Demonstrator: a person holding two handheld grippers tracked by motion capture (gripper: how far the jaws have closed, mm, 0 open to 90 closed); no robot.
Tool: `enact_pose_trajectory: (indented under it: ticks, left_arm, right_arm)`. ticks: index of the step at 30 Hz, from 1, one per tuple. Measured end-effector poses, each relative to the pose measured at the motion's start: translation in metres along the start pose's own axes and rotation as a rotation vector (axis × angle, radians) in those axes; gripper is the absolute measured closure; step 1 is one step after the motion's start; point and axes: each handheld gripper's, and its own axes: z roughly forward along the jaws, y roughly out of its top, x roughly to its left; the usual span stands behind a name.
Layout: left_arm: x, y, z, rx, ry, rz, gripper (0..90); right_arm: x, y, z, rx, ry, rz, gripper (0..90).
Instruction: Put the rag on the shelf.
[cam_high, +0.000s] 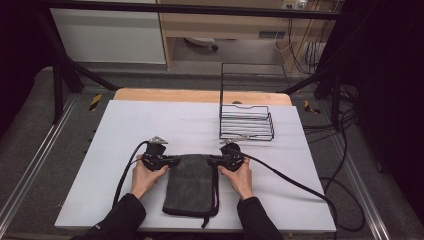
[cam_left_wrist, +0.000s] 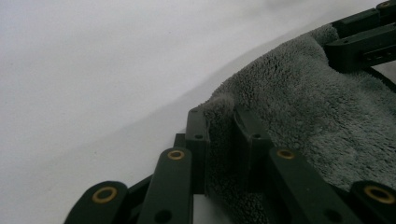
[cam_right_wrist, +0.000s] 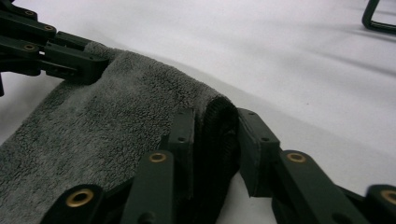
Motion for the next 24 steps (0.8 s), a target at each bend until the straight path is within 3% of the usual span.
enact_pose_trajectory:
  ticks: [5,13,24]
  left_arm:
    - [0.001,0.0,0.0,-0.001,-0.011,-0.018,77.1]
    - [0.003,0.0,-0.004,-0.016,-0.024,-0.034,79.0]
    - [-0.006,0.003,-0.028,-0.105,-0.03,-0.004,79.2]
  right_arm:
    - [0.001,0.0,-0.002,0.008,0.012,0.006,77.8]
    - [0.002,0.002,-0.005,-0.005,0.018,0.006,79.6]
    - [0.012,0.004,-0.025,-0.103,0.031,-0.036,79.7]
